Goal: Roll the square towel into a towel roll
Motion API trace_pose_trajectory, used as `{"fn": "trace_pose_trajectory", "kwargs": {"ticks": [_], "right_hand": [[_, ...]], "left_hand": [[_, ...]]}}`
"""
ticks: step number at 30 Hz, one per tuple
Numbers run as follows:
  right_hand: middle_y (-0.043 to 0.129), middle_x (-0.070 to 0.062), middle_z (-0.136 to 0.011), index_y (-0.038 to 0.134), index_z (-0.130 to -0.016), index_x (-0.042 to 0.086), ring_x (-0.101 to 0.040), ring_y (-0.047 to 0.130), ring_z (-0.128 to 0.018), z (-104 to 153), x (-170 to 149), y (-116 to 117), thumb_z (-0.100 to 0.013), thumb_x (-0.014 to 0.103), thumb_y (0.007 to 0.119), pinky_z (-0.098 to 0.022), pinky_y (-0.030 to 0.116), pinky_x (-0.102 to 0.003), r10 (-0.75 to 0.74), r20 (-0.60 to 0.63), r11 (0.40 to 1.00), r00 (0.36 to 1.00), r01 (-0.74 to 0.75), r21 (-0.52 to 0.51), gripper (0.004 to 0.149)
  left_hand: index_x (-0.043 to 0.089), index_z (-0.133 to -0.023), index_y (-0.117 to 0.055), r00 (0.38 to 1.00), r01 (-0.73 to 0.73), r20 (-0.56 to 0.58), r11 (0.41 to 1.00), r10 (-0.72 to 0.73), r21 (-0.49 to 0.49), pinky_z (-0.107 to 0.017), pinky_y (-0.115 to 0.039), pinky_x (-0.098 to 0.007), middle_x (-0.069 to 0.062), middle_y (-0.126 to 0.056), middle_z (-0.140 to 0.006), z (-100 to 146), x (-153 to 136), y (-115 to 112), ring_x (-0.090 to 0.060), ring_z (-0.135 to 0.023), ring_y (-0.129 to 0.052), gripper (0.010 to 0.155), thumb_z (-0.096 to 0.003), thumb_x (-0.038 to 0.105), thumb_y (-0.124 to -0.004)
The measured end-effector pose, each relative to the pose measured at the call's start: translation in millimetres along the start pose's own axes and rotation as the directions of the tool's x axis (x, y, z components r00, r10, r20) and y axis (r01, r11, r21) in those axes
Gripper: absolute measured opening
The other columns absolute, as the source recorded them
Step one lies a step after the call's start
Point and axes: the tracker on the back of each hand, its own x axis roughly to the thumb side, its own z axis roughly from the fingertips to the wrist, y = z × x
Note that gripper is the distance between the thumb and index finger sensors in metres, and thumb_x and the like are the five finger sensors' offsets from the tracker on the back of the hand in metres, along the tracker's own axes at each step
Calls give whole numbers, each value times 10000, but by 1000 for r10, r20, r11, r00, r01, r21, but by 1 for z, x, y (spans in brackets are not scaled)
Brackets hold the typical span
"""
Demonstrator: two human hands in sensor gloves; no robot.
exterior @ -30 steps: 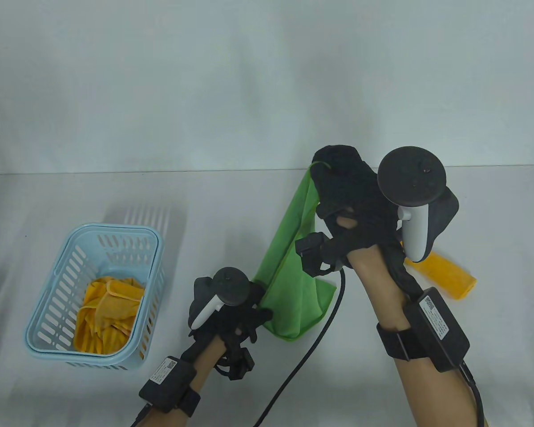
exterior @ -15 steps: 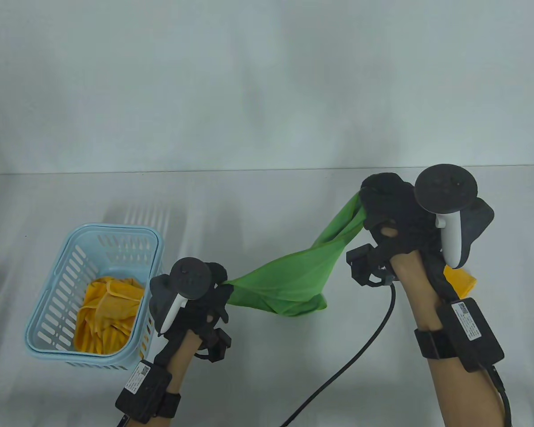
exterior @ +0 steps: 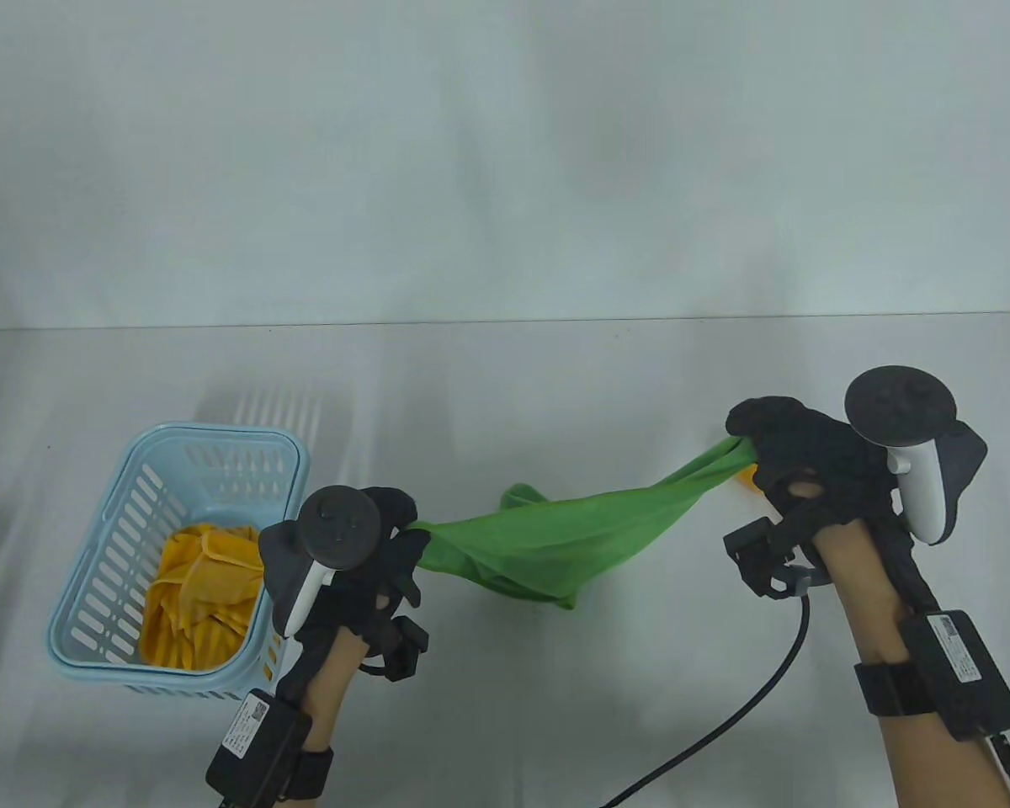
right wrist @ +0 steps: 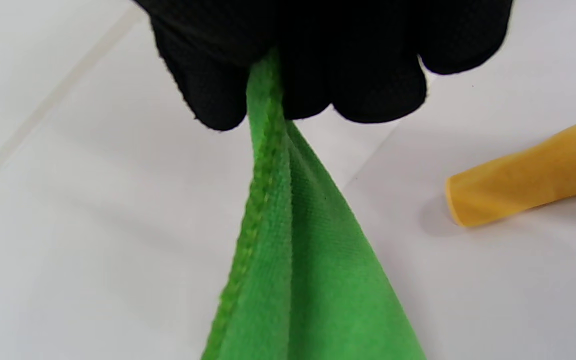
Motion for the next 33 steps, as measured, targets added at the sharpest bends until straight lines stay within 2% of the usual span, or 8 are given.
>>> {"fn": "trace_pose_trajectory", "kwargs": {"ticks": [5,7,11,14,18,25,30,33], "right_hand": [[765,-53,-845,708,-896,254,-320,805,-754,-2,-16,1,-397,217,796,-627,640,-568,-1,-8,984,1000,2,181,508],[766,-40,-840,705,-891,269,-307,812,-749,-2,-19,2,-378,166,829,-628,649,-561,63,23,986,998,-66,155,537],[855,8,-736,784,-809,319,-260,892,-657,3,-24,3,-361,266,867,-585,711,-536,175,73,985,982,-173,-26,458],[909,14,-649,839,-749,323,-250,933,-573,6,-26,0,-353,343,861,-545,742,-529,107,102,990,989,-96,-103,397],[906,17,-644,850,-739,327,-251,926,-572,15,-23,-13,-346,375,865,-545,735,-530,17,138,992,990,1,-127,396],[684,52,-985,856,-728,348,-311,765,-832,35,-8,-43,-348,403,868,-633,641,-549,-109,231,978,967,146,-150,384],[685,105,-1024,852,-732,350,-344,747,-899,46,-5,-62,-355,400,867,-642,639,-565,-244,306,954,920,285,-96,381],[770,100,-980,848,-735,352,-340,809,-864,53,-6,-68,-357,397,865,-624,668,-564,-294,329,941,898,332,-68,380]], "left_hand": [[284,-772,-800,1000,-10,-23,997,11,80,-620,-751,-522,-18,-781,-957,-4,5,31,-286,-793,-924,405,-383,378,-857],[285,-776,-800,999,-1,-34,996,4,89,-620,-750,-523,-18,-783,-957,-7,5,44,-287,-794,-924,408,-383,376,-859],[298,-785,-794,999,29,-28,997,-27,76,-631,-745,-523,-7,-777,-964,-13,8,70,-281,-809,-918,415,-383,379,-858],[314,-795,-788,1000,14,-1,998,-14,53,-638,-743,-522,7,-776,-969,-16,9,84,-272,-821,-914,421,-385,378,-855],[323,-803,-788,998,-50,31,998,49,42,-642,-740,-526,13,-782,-968,-17,10,107,-269,-823,-917,425,-387,375,-855],[336,-814,-796,972,-219,97,974,213,55,-650,-734,-528,30,-795,-965,-12,18,148,-261,-824,-922,425,-394,375,-849],[350,-813,-804,957,-258,152,964,245,68,-651,-740,-525,46,-829,-949,-3,30,170,-247,-807,-946,420,-396,382,-847],[361,-810,-806,950,-276,171,959,261,69,-648,-748,-521,60,-870,-922,2,34,177,-236,-790,-968,417,-396,387,-846]]}}
